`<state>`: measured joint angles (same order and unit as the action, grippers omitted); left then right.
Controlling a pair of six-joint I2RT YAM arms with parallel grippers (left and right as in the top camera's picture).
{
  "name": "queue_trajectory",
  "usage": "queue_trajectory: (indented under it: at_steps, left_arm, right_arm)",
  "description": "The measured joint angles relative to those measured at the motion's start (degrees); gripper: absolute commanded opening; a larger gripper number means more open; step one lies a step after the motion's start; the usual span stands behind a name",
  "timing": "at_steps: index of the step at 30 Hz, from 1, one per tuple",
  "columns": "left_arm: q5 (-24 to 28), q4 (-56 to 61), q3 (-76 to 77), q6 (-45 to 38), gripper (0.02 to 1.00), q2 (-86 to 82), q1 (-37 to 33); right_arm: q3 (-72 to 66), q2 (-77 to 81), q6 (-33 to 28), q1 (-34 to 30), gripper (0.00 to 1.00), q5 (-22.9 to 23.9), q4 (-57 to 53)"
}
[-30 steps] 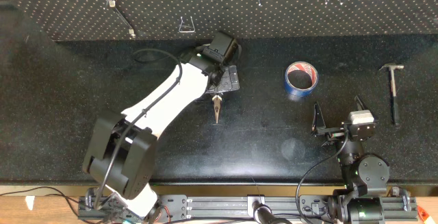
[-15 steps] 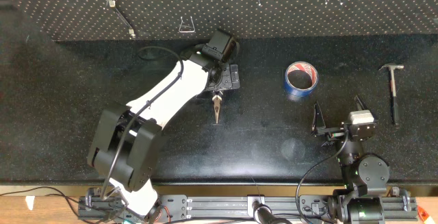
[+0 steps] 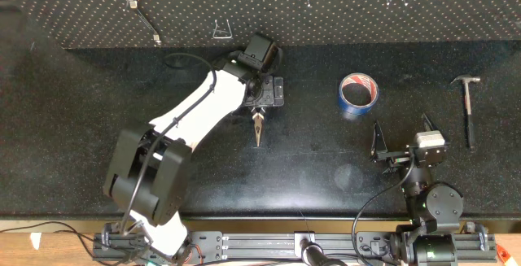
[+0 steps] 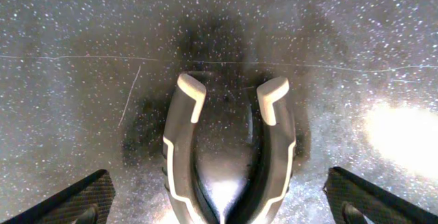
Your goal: Place Tools Onto Pegboard
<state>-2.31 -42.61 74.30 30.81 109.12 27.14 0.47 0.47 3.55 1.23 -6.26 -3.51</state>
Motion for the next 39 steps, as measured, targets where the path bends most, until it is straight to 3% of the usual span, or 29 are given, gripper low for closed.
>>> queue_trajectory:
  at_steps: [39]
  left_arm:
    - [-1.31, 0.02, 0.63, -1.05, 0.993, 2.47, -0.20]
  right_arm:
    - [0.00, 0.00, 0.00, 0.00, 0.976, 0.00, 0.00]
